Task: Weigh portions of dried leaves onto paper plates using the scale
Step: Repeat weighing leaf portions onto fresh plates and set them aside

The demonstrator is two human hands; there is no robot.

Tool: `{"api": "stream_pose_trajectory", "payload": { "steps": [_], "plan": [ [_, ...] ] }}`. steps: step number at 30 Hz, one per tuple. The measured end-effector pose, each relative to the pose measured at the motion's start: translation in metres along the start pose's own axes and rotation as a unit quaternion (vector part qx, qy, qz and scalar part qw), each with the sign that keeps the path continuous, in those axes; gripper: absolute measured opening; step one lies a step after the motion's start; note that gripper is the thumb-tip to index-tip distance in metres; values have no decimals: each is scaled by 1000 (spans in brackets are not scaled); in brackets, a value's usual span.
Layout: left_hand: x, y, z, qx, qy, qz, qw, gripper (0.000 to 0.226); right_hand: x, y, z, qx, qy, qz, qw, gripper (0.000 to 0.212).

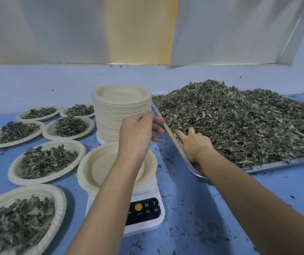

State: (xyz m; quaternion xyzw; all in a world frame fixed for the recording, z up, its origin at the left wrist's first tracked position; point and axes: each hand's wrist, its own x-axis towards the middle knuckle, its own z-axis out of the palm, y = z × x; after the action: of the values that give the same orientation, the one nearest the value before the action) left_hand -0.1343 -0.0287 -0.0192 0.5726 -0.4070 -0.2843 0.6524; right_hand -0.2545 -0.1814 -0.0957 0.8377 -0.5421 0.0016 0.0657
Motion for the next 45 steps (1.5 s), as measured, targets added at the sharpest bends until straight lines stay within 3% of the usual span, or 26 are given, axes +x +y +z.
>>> {"api": "stream_pose_trajectory", "payload": {
  "steps": [4,8,15,19,23,29,34,39,45],
  "plan": [
    [1,-2,0,1,3,-1,1000,35,4,2,-1,-12,-17,-36,999,43],
    [1,-3,1,-1,-1,-5,1000,35,6,-3,-2,9,-37,-26,999,27],
    [0,-4,1,3,-2,-9,1000,35,6,-9,-4,29,-35,-25,999,22],
    [2,-5,0,5,2,-12,1000,33,4,-2,-4,136,-10,7,991,21],
    [3,-7,1,1,0,-17,1000,33,1,11,-7,307,25,43,950,28],
    [4,-8,0,-5,1,-17,1000,32,-3,20,-14,460,44,66,884,28],
    [8,-9,-6,-11,17,-15,1000,31,-9,22,-23,522,92,57,846,21],
    [12,-12,-9,-27,57,-35,997,31,-22,11,-45,572,124,26,810,28],
    [25,-16,-38,-62,157,-69,983,27,-42,-28,-81,604,106,-93,784,21]
  ]
}}
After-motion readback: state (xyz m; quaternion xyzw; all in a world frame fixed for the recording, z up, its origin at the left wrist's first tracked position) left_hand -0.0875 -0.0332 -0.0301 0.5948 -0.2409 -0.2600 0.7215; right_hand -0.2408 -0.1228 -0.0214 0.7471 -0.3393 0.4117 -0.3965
